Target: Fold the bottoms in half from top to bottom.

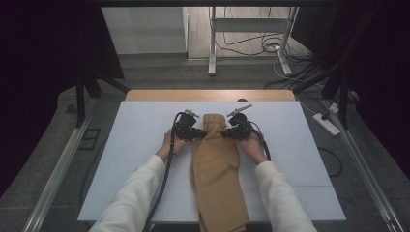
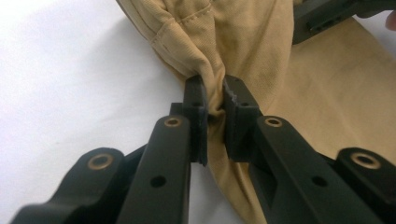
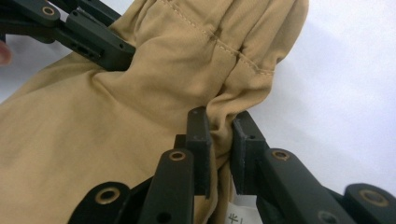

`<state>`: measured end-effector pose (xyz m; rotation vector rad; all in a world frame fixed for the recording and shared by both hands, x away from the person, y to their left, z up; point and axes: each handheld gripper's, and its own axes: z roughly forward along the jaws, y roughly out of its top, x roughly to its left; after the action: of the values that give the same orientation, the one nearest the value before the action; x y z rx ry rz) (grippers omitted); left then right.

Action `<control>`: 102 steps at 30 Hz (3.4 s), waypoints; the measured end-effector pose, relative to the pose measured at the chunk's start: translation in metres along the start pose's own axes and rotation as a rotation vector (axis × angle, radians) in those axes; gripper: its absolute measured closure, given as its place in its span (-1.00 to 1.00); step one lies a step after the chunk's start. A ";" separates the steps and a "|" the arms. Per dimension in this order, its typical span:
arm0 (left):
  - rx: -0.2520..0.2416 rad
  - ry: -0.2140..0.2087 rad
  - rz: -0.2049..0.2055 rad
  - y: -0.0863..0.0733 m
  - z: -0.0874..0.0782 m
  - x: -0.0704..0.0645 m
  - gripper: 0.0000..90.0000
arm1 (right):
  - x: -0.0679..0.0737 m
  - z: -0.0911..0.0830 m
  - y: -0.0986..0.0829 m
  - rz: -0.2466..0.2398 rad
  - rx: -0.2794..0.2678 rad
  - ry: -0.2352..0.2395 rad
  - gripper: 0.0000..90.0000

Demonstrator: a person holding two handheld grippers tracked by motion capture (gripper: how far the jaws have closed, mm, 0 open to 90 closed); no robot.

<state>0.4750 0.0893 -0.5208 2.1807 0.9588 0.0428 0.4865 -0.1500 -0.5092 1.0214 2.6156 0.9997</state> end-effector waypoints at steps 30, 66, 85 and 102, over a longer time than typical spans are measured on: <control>-0.131 0.040 0.076 0.037 -0.042 -0.010 0.83 | 0.000 -0.045 0.021 -0.049 -0.160 -0.072 0.77; -0.195 0.017 0.105 0.028 -0.055 -0.028 0.83 | 0.006 -0.065 0.011 -0.070 -0.230 -0.063 0.77; -0.196 -0.011 0.118 0.015 -0.064 -0.038 0.83 | 0.016 -0.072 0.003 -0.062 -0.227 -0.014 0.81; -0.200 -0.034 0.131 0.004 -0.068 -0.047 0.83 | 0.027 -0.077 -0.009 -0.074 -0.223 -0.002 0.82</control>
<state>0.4230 0.0992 -0.4571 2.0491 0.7578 0.1574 0.4328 -0.1778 -0.4535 0.8667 2.4506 1.2378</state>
